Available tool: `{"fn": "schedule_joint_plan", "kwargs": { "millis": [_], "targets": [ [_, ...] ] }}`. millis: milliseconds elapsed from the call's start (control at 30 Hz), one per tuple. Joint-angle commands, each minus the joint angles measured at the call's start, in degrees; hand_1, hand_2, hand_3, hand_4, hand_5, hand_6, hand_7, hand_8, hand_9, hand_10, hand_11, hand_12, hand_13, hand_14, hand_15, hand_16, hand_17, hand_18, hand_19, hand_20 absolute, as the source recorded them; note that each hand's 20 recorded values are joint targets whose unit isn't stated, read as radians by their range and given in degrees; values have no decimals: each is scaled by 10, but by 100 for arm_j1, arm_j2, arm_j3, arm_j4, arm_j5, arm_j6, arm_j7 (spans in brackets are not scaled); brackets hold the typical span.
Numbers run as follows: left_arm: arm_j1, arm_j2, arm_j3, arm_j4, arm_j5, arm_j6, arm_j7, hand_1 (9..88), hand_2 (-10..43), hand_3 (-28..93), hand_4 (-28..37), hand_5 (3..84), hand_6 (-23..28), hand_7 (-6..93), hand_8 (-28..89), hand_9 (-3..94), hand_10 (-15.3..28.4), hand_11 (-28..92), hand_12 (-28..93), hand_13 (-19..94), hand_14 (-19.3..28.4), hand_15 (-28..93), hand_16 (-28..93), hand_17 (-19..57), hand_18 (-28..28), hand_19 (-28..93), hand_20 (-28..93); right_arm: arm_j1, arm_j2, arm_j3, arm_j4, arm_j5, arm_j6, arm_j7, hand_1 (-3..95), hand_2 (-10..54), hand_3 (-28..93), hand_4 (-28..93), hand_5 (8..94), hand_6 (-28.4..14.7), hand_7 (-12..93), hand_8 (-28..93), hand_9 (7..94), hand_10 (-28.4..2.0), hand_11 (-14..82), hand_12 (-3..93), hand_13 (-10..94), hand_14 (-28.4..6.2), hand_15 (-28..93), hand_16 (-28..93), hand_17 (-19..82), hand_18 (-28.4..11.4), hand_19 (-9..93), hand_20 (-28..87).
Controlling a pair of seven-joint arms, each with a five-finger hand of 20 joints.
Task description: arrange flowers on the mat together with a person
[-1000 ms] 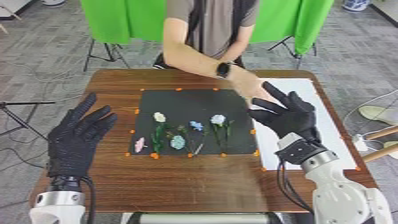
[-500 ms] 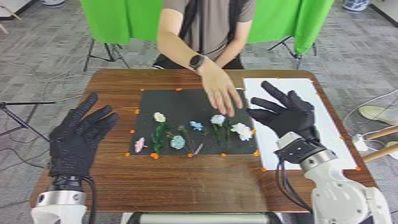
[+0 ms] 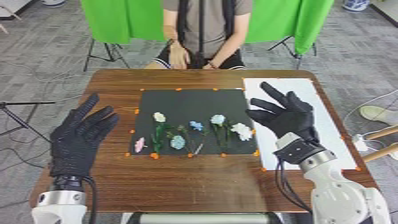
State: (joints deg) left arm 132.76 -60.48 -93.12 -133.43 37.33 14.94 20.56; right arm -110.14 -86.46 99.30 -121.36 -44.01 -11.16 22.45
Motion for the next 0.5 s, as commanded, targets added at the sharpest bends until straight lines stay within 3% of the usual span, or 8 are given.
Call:
{"fn": "schedule_joint_plan", "kwargs": {
  "millis": [33,133,500],
  "targets": [
    [46,-53,-6,8,2,-19,-98,229,117,754,-283,356,92,106,-93,374,226,279,100,283,284,534,-119,-43,264,743,-159,-69,-45,-36,-15,-34,27,20,184,80,831,-283,479,17,122,-128,536,-186,162,117,445,-206,482,68,53,-188,538,181],
    [58,-23,12,7,-20,14,-42,229,118,754,-283,356,92,106,-93,374,226,280,100,283,284,534,-119,-43,264,744,-159,-70,-63,-21,-17,-51,-9,40,184,80,832,-283,479,17,122,-128,535,-186,161,116,444,-206,481,68,52,-188,538,181],
    [52,-72,-12,15,18,-30,-134,229,117,754,-283,356,93,107,-93,374,226,280,99,284,284,535,-120,-43,265,745,-160,-76,-80,-36,-10,-47,-1,53,184,80,833,-283,481,16,120,-128,535,-186,162,116,443,-206,480,67,53,-187,537,181]
  ]
}}
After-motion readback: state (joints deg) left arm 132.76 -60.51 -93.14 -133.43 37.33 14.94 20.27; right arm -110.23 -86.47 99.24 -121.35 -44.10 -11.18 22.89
